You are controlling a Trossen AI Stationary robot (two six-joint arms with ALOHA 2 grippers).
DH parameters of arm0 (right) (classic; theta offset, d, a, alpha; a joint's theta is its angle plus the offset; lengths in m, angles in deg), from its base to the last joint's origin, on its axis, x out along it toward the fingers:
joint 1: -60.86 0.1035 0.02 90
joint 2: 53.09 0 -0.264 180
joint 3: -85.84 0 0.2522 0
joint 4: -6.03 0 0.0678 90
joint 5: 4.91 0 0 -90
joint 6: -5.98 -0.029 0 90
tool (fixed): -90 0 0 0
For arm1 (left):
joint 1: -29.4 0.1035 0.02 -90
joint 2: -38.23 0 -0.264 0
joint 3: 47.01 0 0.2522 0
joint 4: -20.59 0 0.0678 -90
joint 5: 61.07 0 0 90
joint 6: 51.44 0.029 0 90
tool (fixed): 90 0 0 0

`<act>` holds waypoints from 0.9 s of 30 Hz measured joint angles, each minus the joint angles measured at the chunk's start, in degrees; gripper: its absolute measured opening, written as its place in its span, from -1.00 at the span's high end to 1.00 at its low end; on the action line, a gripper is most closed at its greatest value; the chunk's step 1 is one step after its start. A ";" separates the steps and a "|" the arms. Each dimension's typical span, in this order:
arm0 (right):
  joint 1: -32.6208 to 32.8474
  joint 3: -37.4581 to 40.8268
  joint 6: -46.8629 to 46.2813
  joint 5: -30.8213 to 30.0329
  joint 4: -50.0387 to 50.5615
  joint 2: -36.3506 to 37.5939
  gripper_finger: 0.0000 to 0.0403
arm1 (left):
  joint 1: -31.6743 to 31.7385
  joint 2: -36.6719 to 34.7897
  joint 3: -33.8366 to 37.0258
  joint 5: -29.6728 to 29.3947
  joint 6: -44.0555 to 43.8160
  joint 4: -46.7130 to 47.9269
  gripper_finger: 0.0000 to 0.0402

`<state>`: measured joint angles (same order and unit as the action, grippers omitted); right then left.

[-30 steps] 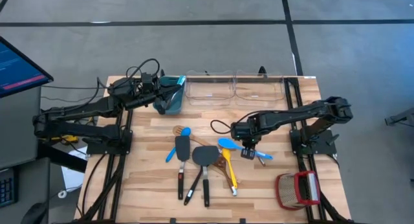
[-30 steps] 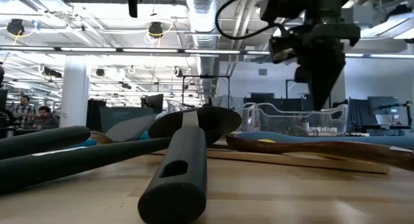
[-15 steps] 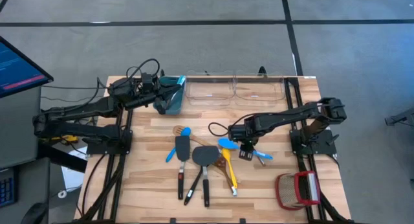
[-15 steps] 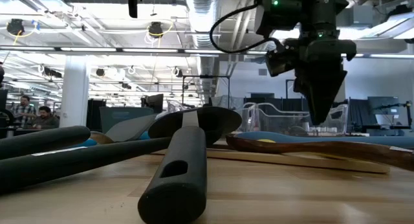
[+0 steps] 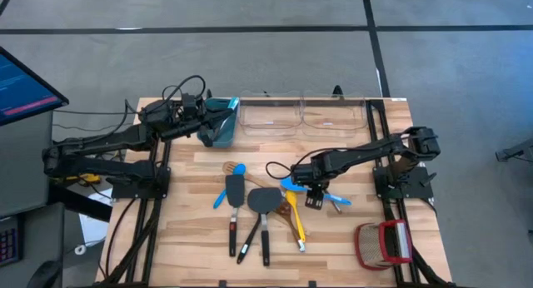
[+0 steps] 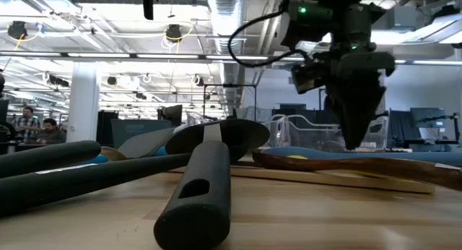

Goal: Pick & Place Kitchen Items
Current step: Put the blue serving spoon into the right transparent bin

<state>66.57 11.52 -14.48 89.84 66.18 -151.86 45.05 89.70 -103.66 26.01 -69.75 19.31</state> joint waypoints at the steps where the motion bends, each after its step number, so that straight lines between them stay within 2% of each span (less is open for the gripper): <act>1: 0.00 0.00 0.00 -0.06 -0.23 -0.28 0.08 | 0.00 0.02 0.00 0.00 0.00 0.06 0.99; 20: -0.11 -0.20 -0.15 0.85 -0.37 -6.98 0.21 | -0.01 0.00 0.02 0.00 0.00 1.07 0.99; 27: -0.17 -0.09 -0.15 0.72 -0.39 -6.65 0.39 | -0.01 0.00 0.02 0.00 0.00 1.13 0.99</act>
<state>66.40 11.44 -14.64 90.56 65.79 -158.52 45.04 89.70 -103.64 26.01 -69.75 20.44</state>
